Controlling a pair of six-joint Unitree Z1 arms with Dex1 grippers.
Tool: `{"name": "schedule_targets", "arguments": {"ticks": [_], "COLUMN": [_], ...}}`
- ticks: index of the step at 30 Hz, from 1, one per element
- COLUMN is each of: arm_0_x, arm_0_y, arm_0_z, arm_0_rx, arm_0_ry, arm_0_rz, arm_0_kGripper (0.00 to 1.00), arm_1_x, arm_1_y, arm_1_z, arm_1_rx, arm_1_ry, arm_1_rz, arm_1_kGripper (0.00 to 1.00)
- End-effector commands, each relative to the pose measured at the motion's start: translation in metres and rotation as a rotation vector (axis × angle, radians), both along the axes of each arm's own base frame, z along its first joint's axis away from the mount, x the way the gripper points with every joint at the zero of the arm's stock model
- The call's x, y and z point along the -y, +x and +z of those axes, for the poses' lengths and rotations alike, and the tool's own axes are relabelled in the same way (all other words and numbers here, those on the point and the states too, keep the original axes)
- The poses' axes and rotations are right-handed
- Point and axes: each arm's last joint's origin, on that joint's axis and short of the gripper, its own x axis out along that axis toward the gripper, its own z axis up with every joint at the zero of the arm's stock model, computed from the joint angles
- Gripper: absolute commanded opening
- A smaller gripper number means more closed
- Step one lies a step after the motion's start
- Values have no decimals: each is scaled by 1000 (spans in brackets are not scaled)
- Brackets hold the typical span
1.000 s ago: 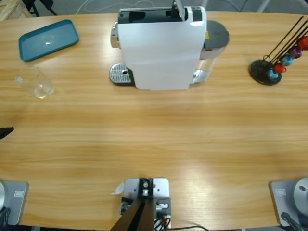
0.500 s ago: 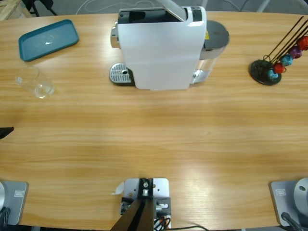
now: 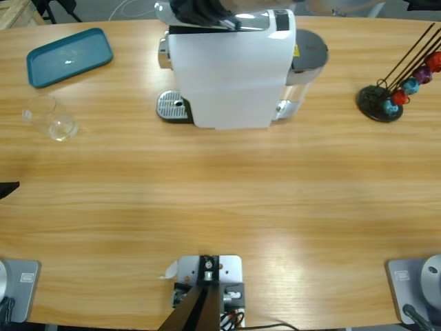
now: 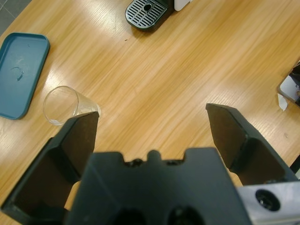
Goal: Pour coffee
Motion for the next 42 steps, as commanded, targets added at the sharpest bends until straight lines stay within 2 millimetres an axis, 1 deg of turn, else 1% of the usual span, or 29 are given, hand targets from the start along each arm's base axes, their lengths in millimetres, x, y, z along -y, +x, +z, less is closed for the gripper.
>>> {"name": "schedule_targets", "arguments": {"ticks": [1,3,5,7,8,9,10,11,12,15,17,19,20,21,22,23,25,26,28,31,34,36,37,39,41,42], "arm_0_x": [2,2,2,0,0,-1,-1,-2,-2,-8,-12,-14,-13,-11,-9,-6,-5,-8,-10,-2,9,9,8,6,5,5], "arm_0_y": [4,4,5,3,3,3,2,2,1,-2,-2,1,4,6,9,14,27,34,43,59,73,73,72,70,70,70], "arm_0_z": [-11,-11,-11,-10,-10,-11,-10,-10,-10,-9,-4,0,1,1,1,1,5,7,4,-12,-32,-44,-51,-64,-76,-80], "arm_0_rx": [-18,-19,-19,-14,-13,-12,-10,-9,-7,12,51,87,98,100,99,102,113,108,84,28,10,10,14,15,5,3], "arm_0_ry": [41,43,43,37,35,34,32,30,28,7,-24,-19,-12,-6,5,12,-2,-53,-93,-40,-43,-62,-68,-68,-49,-47], "arm_0_rz": [32,38,43,43,43,43,44,44,44,58,105,184,215,237,261,303,460,574,700,752,763,774,774,773,778,784], "arm_0_kGripper": [1000,1000,1000,1000,1000,1000,1000,1000,1000,1000,1000,1000,1000,1000,1000,1000,1000,1000,1000,1000,1000,1000,1000,1000,1000,1000], "arm_1_x": [-13,-13,-13,-11,-10,-8,-5,-1,7,28,48,76,91,110,123,134,145,150,160,182,202,218,230,248,262,265], "arm_1_y": [-7,-6,-5,-6,-6,-8,-10,-13,-19,-36,-56,-82,-96,-112,-123,-133,-152,-161,-176,-191,-202,-211,-218,-228,-237,-239], "arm_1_z": [-125,-127,-121,-103,-90,-74,-56,-36,-11,43,77,108,121,126,121,109,74,59,39,26,21,19,18,11,4,4], "arm_1_rx": [-233,-235,-210,-143,-93,-41,15,78,150,296,376,453,487,496,481,446,360,320,260,208,175,155,149,130,114,121], "arm_1_ry": [-359,-386,-393,-394,-394,-392,-387,-384,-372,-336,-293,-248,-237,-249,-282,-317,-383,-403,-419,-426,-466,-496,-506,-522,-530,-522], "arm_1_rz": [30,32,34,53,78,106,127,145,164,203,271,341,366,399,429,463,533,561,587,576,567,550,537,531,530,528], "arm_1_kGripper": [0,0,0,0,0,30,470,881,998,1000,1000,1000,1000,1000,1000,1000,1000,1000,1000,1000,1000,1000,1000,1000,1000,1000]}}
